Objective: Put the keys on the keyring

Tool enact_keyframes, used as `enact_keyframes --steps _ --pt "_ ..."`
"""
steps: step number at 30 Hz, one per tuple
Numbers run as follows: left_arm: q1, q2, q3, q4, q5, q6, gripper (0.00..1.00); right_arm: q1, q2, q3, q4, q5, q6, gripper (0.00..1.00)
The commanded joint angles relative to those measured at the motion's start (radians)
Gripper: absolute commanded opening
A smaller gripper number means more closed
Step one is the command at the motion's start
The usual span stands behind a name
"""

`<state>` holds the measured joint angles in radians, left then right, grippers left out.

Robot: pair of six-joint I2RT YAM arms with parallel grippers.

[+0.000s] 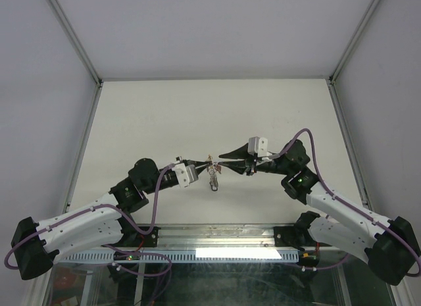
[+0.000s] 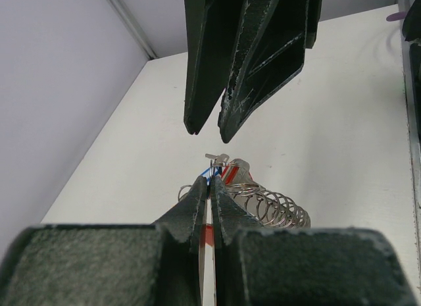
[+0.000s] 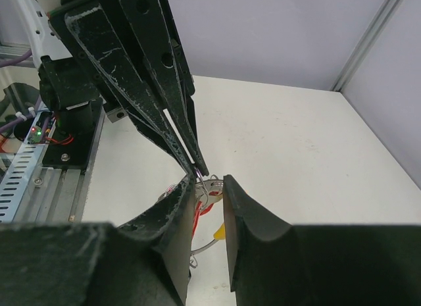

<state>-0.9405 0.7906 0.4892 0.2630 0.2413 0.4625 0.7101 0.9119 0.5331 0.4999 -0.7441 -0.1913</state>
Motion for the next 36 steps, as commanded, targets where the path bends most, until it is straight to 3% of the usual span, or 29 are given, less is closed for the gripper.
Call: enact_keyframes --steps 1,36 --pt "0.010 -0.020 0.037 0.096 0.026 -0.012 0.00 0.000 0.000 0.011 0.022 0.020 -0.010 0.26" --pt "0.019 -0.016 0.035 0.099 0.033 -0.013 0.00 0.040 0.084 -0.027 0.078 0.057 -0.019 0.26"
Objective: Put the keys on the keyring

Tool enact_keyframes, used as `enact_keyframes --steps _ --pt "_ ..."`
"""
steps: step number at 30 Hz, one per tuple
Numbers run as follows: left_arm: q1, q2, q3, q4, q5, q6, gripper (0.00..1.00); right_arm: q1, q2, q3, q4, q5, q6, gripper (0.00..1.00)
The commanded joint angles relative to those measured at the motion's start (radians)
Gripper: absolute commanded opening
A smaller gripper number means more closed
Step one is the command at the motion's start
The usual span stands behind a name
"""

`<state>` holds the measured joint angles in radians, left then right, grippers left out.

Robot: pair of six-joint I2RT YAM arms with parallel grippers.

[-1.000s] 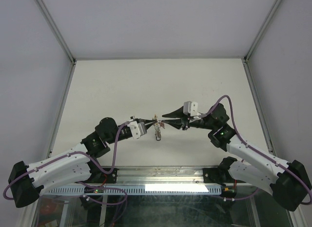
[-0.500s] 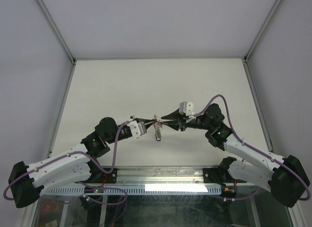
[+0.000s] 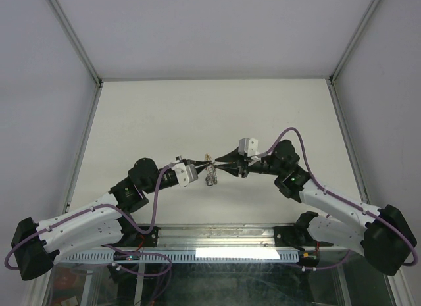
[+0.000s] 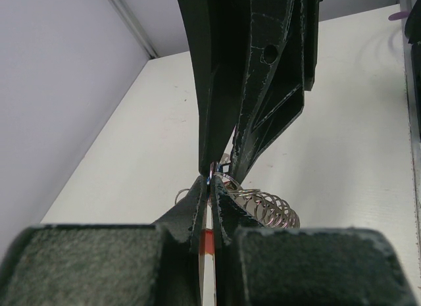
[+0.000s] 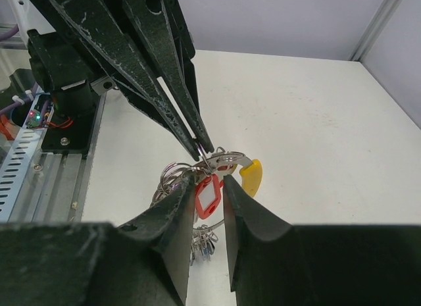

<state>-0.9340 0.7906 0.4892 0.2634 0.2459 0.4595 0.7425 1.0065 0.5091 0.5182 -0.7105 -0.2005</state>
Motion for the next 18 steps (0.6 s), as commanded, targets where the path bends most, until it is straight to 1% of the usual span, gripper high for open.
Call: enact_keyframes --steps 1,10,18 --pt "0.011 -0.017 0.034 0.099 0.029 -0.011 0.00 0.008 -0.021 -0.006 0.059 0.033 -0.016 0.26" --pt "0.012 -0.018 0.034 0.099 0.030 -0.012 0.00 0.007 -0.119 0.017 -0.088 0.074 -0.138 0.27" --pt "0.011 -0.013 0.035 0.098 0.036 -0.013 0.00 0.008 -0.085 0.044 -0.093 0.052 -0.152 0.27"
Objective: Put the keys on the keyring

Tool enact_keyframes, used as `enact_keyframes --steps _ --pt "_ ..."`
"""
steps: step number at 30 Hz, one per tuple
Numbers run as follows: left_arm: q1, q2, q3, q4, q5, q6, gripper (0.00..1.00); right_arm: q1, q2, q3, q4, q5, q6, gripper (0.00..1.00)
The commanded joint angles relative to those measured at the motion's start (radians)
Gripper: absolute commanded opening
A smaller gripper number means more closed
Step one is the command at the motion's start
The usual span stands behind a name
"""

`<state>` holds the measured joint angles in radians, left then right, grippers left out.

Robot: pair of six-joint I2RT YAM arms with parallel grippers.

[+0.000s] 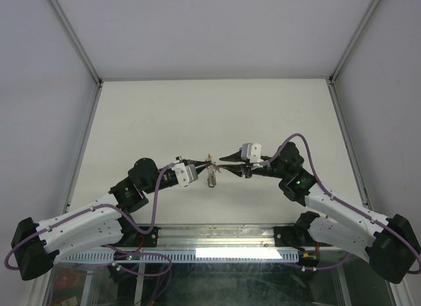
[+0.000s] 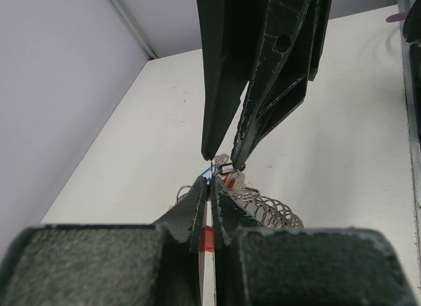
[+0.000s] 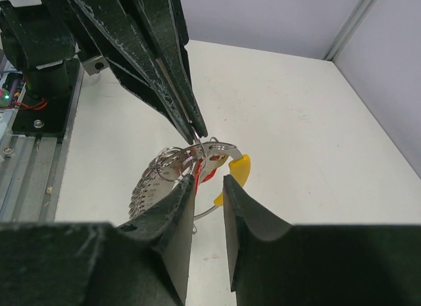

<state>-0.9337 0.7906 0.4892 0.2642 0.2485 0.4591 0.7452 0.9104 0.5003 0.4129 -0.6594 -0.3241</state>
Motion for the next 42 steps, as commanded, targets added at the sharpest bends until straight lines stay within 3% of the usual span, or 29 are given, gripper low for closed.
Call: enact_keyframes --steps 1,36,42 --pt "0.012 -0.014 0.035 0.098 0.035 -0.013 0.00 0.005 0.016 0.053 0.018 0.002 -0.028 0.27" --pt "0.013 0.001 0.038 0.093 0.050 -0.011 0.00 0.042 0.081 0.099 0.059 -0.039 -0.020 0.26" --pt "0.013 -0.001 0.038 0.090 0.054 -0.011 0.00 0.047 0.084 0.105 0.042 -0.039 -0.024 0.13"
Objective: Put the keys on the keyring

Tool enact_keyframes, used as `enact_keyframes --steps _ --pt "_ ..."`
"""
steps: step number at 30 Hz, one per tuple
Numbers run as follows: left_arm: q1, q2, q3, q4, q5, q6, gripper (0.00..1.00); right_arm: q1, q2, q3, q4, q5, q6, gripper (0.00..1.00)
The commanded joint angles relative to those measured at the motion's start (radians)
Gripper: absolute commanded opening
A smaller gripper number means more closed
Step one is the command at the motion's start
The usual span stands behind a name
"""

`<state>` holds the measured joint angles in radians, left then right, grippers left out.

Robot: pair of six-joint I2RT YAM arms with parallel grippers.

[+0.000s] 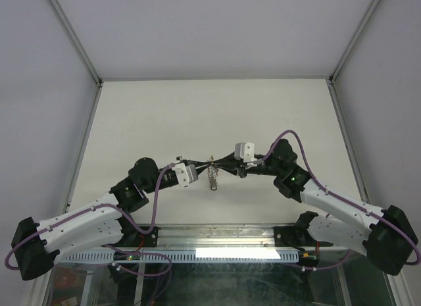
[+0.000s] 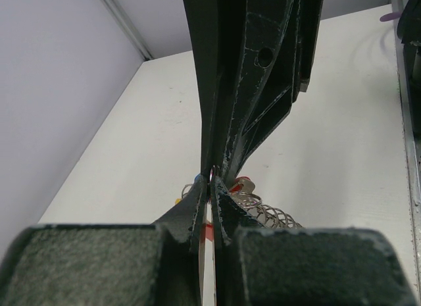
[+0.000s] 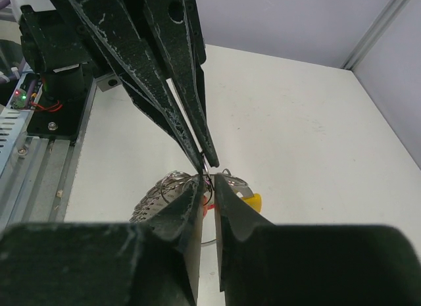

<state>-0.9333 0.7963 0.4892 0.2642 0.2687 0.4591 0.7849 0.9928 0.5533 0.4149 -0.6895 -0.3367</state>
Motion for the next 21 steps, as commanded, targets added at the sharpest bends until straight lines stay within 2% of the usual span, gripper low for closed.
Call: enact_keyframes --steps 1,4,7,10,11,13,15,17,21 --pt "0.013 -0.006 0.038 0.090 0.033 -0.012 0.00 0.007 0.000 0.054 0.026 -0.008 -0.015 0.09" --pt "0.013 -0.011 0.037 0.091 0.030 -0.012 0.00 0.008 -0.013 0.067 -0.043 0.002 -0.033 0.00" --pt "0.013 -0.012 0.039 0.090 0.019 -0.012 0.00 0.007 -0.034 0.089 -0.134 0.025 -0.056 0.00" --pt "0.015 -0.004 0.052 0.075 -0.005 -0.017 0.00 0.009 -0.042 0.165 -0.325 0.054 -0.112 0.00" --pt "0.016 0.000 0.061 0.066 -0.013 -0.019 0.03 0.009 -0.042 0.197 -0.398 0.069 -0.142 0.00" --pt "0.020 0.010 0.075 0.046 -0.024 -0.021 0.22 0.010 -0.033 0.267 -0.558 0.120 -0.208 0.00" --pt "0.024 0.015 0.084 0.038 -0.026 -0.024 0.32 0.018 -0.011 0.346 -0.724 0.179 -0.278 0.00" --pt "0.028 0.022 0.091 0.037 -0.025 -0.032 0.37 0.036 0.019 0.430 -0.874 0.258 -0.323 0.00" --pt "0.032 0.042 0.107 0.036 -0.026 -0.050 0.38 0.079 0.100 0.583 -1.118 0.412 -0.340 0.00"
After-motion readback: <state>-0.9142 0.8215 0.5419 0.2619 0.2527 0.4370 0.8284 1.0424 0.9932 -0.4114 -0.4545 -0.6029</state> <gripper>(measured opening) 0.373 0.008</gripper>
